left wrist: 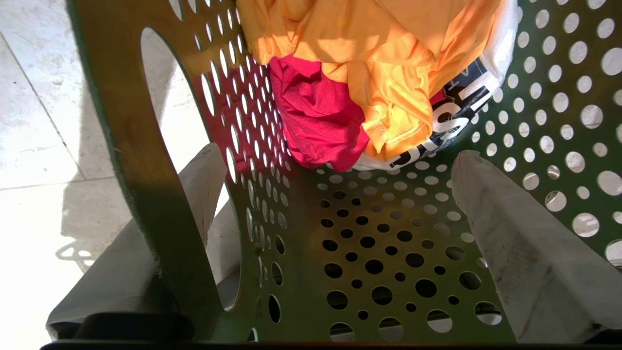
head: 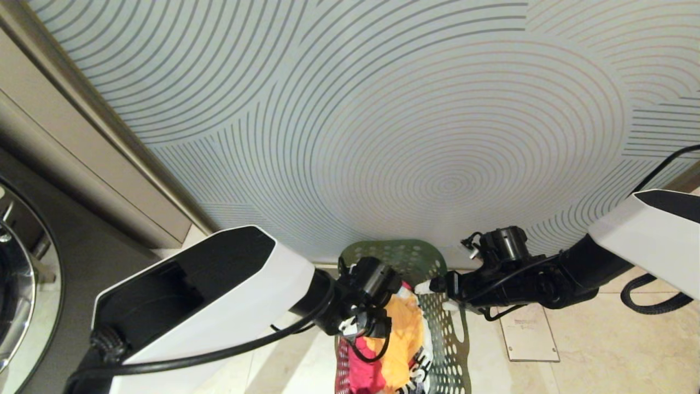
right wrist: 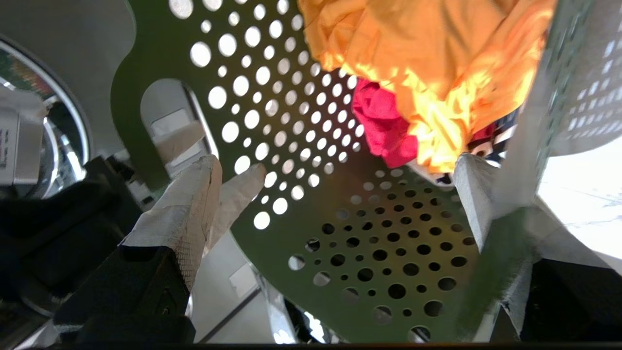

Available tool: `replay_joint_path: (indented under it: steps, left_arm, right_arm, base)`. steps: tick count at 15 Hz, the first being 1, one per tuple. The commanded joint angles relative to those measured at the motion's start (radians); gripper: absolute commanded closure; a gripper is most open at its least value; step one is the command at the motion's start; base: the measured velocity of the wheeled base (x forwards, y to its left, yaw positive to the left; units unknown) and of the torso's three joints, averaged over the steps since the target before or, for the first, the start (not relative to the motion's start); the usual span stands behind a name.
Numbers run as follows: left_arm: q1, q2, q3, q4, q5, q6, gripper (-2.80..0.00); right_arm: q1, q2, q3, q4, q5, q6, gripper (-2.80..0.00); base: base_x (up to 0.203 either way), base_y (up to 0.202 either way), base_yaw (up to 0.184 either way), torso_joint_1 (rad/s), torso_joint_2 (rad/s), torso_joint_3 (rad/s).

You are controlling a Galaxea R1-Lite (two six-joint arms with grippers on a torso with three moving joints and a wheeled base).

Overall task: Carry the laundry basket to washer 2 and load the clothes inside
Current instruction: Pick up the clothes basket and put it beside the washing machine

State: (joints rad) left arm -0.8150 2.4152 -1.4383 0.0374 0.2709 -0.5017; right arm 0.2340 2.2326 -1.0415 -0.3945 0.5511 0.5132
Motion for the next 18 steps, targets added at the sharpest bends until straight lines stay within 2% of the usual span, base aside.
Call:
replay_joint_path:
  steps: [1,2,3,12,18]
  left_arm:
    - [-0.001,0.013,-0.001,-0.001,0.002,-0.003,-2.8]
    - [-0.001,0.016,-0.002,-0.001,0.002,-0.003,0.0]
    - [-0.001,0.016,-0.004,-0.001,0.002,-0.003,0.0]
    - [-0.01,-0.014,-0.004,0.026,-0.011,-0.005,0.0]
    - [-0.051,-0.143,-0.001,0.102,-0.133,-0.105,0.0]
  right_arm:
    - [0.004,0.005,0.0,-0.003,-0.003,0.003,-2.8]
    - [0.004,0.005,-0.001,-0.003,-0.003,0.002,-2.8]
    - [0.004,0.004,-0.002,-0.003,-0.003,0.002,0.0]
    - [0.005,-0.008,-0.005,0.017,-0.003,0.004,0.0]
    - [0.005,-0.156,0.007,0.091,0.002,0.014,0.0]
  base:
    - [0.0,0.0,0.0,0.0,0.0,0.0]
    - [0.0,0.0,0.0,0.0,0.0,0.0]
    - [0.0,0.0,0.0,0.0,0.0,0.0]
    - [0.0,0.0,0.0,0.0,0.0,0.0]
    - [0.0,0.0,0.0,0.0,0.0,0.0]
